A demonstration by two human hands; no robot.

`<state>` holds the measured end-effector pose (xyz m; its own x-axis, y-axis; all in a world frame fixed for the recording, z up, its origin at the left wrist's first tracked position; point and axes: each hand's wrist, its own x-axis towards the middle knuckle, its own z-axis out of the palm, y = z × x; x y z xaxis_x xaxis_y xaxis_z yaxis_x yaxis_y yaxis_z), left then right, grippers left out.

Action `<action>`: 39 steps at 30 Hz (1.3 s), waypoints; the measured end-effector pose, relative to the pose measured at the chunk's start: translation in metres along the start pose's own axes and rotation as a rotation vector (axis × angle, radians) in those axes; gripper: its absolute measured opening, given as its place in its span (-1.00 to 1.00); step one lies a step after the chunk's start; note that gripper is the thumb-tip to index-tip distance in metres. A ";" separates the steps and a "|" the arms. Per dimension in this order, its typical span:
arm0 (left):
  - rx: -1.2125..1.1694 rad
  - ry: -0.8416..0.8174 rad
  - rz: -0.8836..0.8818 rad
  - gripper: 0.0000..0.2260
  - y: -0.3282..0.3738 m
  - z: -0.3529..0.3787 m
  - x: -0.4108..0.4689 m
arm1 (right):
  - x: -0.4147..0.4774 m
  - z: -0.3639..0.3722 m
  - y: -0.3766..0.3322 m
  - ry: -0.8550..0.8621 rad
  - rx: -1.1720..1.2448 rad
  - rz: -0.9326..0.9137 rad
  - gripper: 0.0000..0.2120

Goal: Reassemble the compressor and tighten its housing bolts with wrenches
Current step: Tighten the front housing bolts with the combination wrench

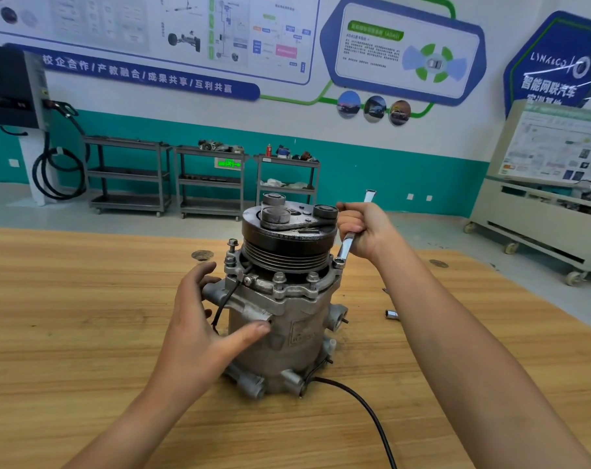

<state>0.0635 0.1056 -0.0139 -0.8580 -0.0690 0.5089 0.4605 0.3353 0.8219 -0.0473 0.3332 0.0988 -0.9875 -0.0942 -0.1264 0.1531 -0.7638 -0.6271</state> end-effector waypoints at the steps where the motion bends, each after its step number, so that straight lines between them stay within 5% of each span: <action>1: -0.001 0.000 0.002 -0.12 -0.001 0.000 0.001 | 0.001 0.000 -0.001 0.006 -0.011 0.004 -0.73; 8: 0.001 -0.003 0.010 -0.11 -0.009 -0.001 0.007 | 0.030 0.011 0.004 0.039 -0.451 -0.013 -0.47; 11: 0.002 0.005 0.019 -0.16 -0.010 -0.001 0.008 | 0.046 0.020 0.014 0.078 -0.679 -0.029 -0.86; 14: -0.021 -0.005 0.041 -0.20 -0.011 -0.001 0.007 | 0.050 0.022 0.019 0.090 -0.727 0.005 -0.92; 24: -0.118 -0.135 0.016 -0.12 -0.009 -0.016 0.018 | 0.050 0.003 0.016 0.057 -0.508 0.042 -0.66; 28: -0.105 -0.177 0.022 -0.09 -0.011 -0.016 0.019 | 0.023 0.003 0.010 0.001 -0.262 0.067 -0.39; 34: -0.078 -0.141 0.019 -0.05 -0.013 -0.014 0.022 | -0.003 -0.001 0.004 0.133 0.002 -0.067 -0.72; 39: -0.104 -0.103 0.008 -0.04 -0.013 -0.011 0.018 | -0.031 -0.011 0.006 0.305 0.119 -0.383 -0.75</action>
<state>0.0449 0.0897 -0.0127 -0.8705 0.0321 0.4911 0.4840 0.2362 0.8426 -0.0152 0.3382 0.0905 -0.9131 0.3849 -0.1346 -0.2412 -0.7760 -0.5828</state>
